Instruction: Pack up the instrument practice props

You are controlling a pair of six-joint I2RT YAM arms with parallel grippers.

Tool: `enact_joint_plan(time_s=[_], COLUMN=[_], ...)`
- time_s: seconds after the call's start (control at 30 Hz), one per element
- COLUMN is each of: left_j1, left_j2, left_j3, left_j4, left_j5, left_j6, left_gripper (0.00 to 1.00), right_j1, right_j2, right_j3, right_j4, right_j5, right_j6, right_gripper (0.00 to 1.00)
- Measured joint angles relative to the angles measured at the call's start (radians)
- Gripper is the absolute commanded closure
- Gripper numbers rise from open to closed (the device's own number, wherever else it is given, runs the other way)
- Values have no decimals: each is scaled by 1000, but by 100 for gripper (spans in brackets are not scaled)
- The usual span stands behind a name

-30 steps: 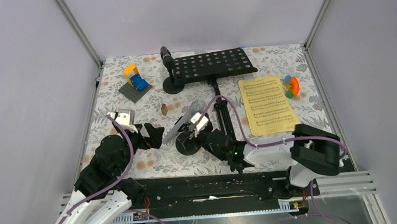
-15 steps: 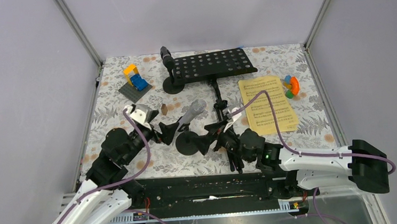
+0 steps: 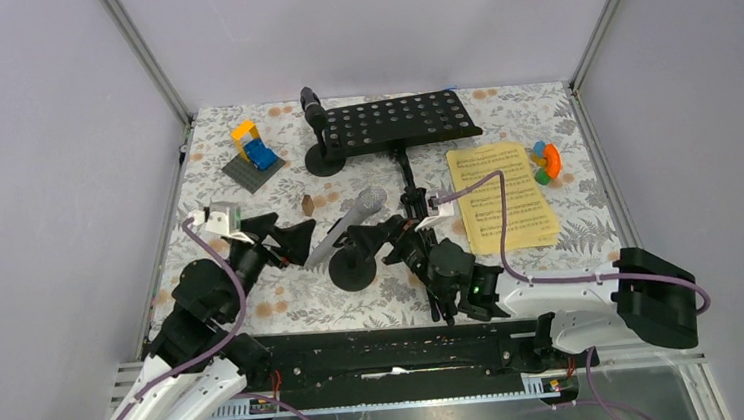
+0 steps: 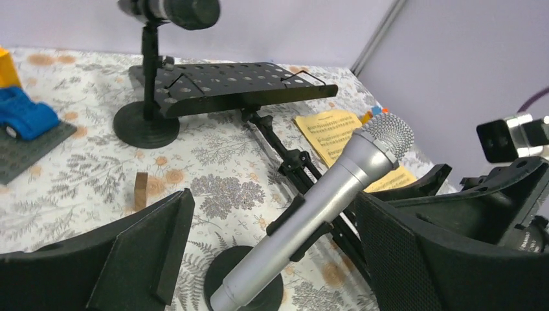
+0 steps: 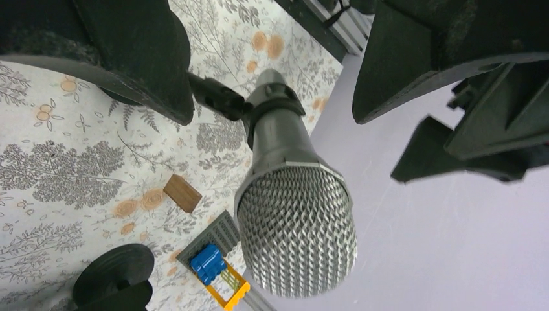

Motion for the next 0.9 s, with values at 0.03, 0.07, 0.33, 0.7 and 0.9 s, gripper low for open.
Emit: enact_joint_plan(time_s=[0.03,0.07,0.33,0.7,0.9], left_j1=[0,0,0,0,0], left_j2=[-15,-28,-120,-135,-136], left_j3=[2,2,-40,-72,-82], left_j4=[-17,-32,-124,-217,-221], left_j5=[-25,-38,-57,-26,10], left_j6=[-33,-58,-290,-398,-398], left_gripper=[2,4,16,18,17], right_j1=[0,0,-3,-69,-74], right_j2=[14,29,115,214,238], right_j3=[11,23,114,242,252], right_j4=[7,17,48,-20,-32], right_j5=[14,30,149,208,199], right_j6=[8,14,44,61,70], right_gripper=[3,4,14,35,45])
